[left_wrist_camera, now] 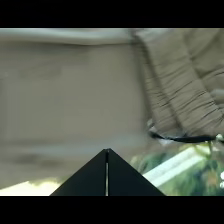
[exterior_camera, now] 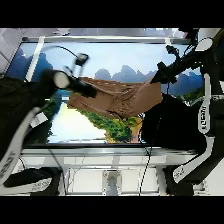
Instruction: Fold the clothes and pants, and hang the long-sleeved shirts on hangers.
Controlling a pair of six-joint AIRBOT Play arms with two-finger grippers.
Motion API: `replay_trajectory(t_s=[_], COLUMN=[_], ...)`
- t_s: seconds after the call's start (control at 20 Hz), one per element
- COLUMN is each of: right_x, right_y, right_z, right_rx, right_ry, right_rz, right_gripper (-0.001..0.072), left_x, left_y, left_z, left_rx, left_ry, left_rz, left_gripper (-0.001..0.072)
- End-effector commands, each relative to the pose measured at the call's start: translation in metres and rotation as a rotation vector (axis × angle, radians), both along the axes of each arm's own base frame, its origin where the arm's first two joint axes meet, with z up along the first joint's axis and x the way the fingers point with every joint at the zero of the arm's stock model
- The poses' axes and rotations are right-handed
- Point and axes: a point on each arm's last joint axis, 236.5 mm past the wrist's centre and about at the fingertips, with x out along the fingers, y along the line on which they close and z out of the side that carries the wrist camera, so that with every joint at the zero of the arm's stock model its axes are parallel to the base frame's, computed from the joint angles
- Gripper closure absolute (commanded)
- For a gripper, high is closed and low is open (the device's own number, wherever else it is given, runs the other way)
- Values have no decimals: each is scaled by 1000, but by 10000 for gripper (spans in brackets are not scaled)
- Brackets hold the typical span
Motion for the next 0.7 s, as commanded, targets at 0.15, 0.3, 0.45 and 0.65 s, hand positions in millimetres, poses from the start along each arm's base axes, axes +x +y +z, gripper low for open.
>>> replay_trajectory(t_s=[0.15,0.3,0.45,0.65], right_x=[3,18,21,17], right_y=[37,67,90,95], right_z=[6,22,47,66], right_rx=[9,106,216,247], right_ry=[-36,-107,-148,-185], right_rz=[17,-1,6,26], right_gripper=[684,684,684,683], left_x=[20,24,40,41], left_y=[-71,-68,-72,-83], left_z=[-123,-144,-135,-129], left_rx=[-41,-31,-69,-139], left_ry=[59,74,9,20], left_rz=[55,71,85,121], left_gripper=[695,695,695,695])
